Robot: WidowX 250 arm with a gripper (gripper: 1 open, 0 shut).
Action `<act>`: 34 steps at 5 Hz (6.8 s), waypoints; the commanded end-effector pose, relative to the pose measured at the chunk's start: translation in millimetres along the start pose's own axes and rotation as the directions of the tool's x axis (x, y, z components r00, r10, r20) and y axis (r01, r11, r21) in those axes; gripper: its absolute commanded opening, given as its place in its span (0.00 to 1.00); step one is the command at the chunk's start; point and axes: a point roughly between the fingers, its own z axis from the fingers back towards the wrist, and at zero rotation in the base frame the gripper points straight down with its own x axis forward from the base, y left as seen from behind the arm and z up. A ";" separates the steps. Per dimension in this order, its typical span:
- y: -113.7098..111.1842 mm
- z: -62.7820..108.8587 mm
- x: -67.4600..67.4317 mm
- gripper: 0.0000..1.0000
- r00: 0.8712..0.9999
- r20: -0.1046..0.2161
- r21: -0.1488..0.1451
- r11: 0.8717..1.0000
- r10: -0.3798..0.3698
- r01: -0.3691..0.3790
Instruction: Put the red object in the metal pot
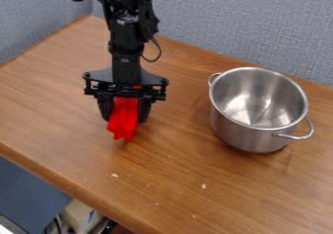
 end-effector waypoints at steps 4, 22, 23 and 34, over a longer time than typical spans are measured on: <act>6.3 -2.0 16.6 0.00 0.989 0.063 -0.011 0.991 0.136 -0.136; 28.5 -2.2 26.1 0.00 0.994 0.095 -0.002 0.998 0.061 -0.061; 34.1 -2.5 29.2 0.00 0.994 0.090 -0.003 0.998 0.065 -0.065; -55.2 130.3 9.6 0.00 0.963 0.212 -0.111 0.975 -0.167 0.193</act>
